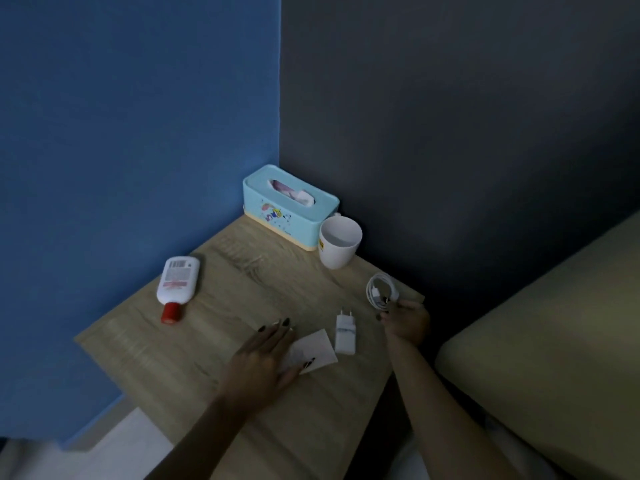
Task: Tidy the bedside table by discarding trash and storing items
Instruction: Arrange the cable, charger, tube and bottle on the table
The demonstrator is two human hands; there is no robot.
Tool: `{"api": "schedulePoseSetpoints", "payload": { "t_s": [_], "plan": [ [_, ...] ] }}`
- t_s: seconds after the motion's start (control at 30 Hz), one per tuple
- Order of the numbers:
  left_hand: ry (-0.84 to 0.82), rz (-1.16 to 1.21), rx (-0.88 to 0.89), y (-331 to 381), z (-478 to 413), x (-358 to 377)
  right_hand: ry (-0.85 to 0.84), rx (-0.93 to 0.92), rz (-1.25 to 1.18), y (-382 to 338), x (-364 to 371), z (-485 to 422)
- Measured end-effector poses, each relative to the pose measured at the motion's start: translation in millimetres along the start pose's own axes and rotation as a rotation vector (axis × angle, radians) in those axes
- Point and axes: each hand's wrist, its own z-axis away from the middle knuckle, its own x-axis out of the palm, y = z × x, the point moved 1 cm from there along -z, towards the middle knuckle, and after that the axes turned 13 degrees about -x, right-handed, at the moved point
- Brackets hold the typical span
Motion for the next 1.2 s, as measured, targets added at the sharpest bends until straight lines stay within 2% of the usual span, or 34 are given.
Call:
{"api": "schedulePoseSetpoints", "payload": {
  "t_s": [0.3,0.43,0.67,0.77,0.87,1.0,1.2],
  "plan": [
    [-0.043,0.002,-0.051,0,2,4,-0.016,-0.062,0.147,10,0,-4],
    [-0.054,-0.007,-0.093,-3,-3,1,-0.163,-0.137,0.329,-7,0,2],
    [-0.049,-0.056,-0.181,-11,-13,-21,-0.338,-0.460,0.549,-29,-41,77],
    [-0.036,-0.062,-0.163,1,-13,-26,-0.490,-0.653,0.788,-10,-53,97],
    [-0.044,-0.061,-0.087,26,-14,-27,-0.513,-0.832,0.985,11,-62,94],
    [-0.083,-0.082,0.062,60,-16,-9,-0.517,-0.902,1.063,27,-75,89],
    [-0.131,0.044,-0.048,86,-20,8,-0.572,-0.839,1.094,27,-69,92]
  ]
}}
